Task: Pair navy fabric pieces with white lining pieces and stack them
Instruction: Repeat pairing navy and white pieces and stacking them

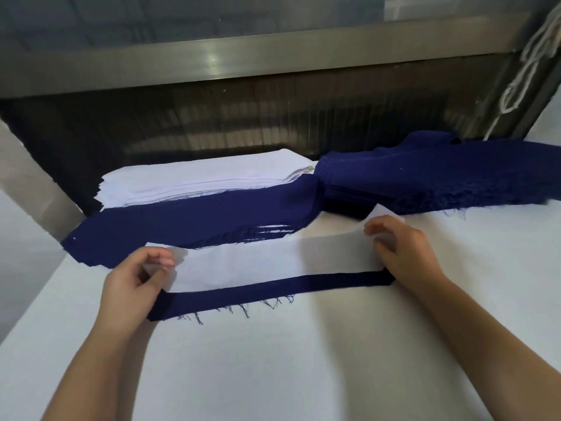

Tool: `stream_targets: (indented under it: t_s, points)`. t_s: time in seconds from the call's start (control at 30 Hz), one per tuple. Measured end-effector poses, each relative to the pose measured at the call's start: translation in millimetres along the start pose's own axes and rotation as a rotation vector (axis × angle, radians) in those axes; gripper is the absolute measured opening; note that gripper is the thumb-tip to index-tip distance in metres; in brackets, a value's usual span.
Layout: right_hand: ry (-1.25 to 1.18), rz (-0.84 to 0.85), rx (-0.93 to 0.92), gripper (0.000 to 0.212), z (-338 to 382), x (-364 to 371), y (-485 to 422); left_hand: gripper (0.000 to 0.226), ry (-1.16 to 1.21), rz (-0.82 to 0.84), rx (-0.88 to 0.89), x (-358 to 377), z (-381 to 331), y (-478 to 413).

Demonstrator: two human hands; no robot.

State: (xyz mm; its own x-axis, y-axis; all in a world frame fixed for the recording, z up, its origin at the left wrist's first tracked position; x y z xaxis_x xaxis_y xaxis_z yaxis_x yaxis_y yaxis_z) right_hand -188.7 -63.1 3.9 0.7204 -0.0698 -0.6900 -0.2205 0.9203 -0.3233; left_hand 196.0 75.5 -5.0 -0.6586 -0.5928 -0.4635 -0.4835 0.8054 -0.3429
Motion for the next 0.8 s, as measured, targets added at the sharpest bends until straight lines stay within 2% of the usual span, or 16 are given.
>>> stream_targets:
  t_s: [0.2,0.3,0.47,0.6,0.8]
  points:
    - [-0.069,-0.027,0.022,0.032,-4.8,-5.8,0.7,0.040,0.094,0.009,-0.083,-9.4,12.9,-0.2]
    - [-0.045,-0.020,0.044,0.032,-9.8,-7.2,0.1,0.051,-0.013,0.099,0.035,-5.0,-2.3,2.4]
    - [-0.020,-0.058,0.081,0.030,-14.9,-12.3,-0.5,0.044,-0.061,0.140,0.117,0.5,-15.2,5.1]
    - [-0.071,-0.096,0.060,0.032,-10.4,-15.2,0.7,0.049,0.067,0.170,0.048,1.7,-5.3,5.4]
    - [-0.155,-0.080,0.045,0.038,-6.9,-14.4,4.9,0.046,0.085,0.110,0.012,-7.4,2.7,3.4]
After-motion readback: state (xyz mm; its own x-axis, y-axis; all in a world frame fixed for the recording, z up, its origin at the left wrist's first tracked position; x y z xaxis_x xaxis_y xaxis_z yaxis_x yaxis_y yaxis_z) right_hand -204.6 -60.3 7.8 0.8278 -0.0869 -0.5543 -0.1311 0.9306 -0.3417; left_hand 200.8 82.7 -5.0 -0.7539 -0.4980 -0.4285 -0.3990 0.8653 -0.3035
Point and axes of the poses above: each hand's wrist, its own y-axis away from the middle knuckle, its own x-axis out of the palm, z = x × y, the point moved 5 cm from there along -y, towards the middle knuckle, and after that the axes turned 2 degrees about -z, right-handed, at the moved point
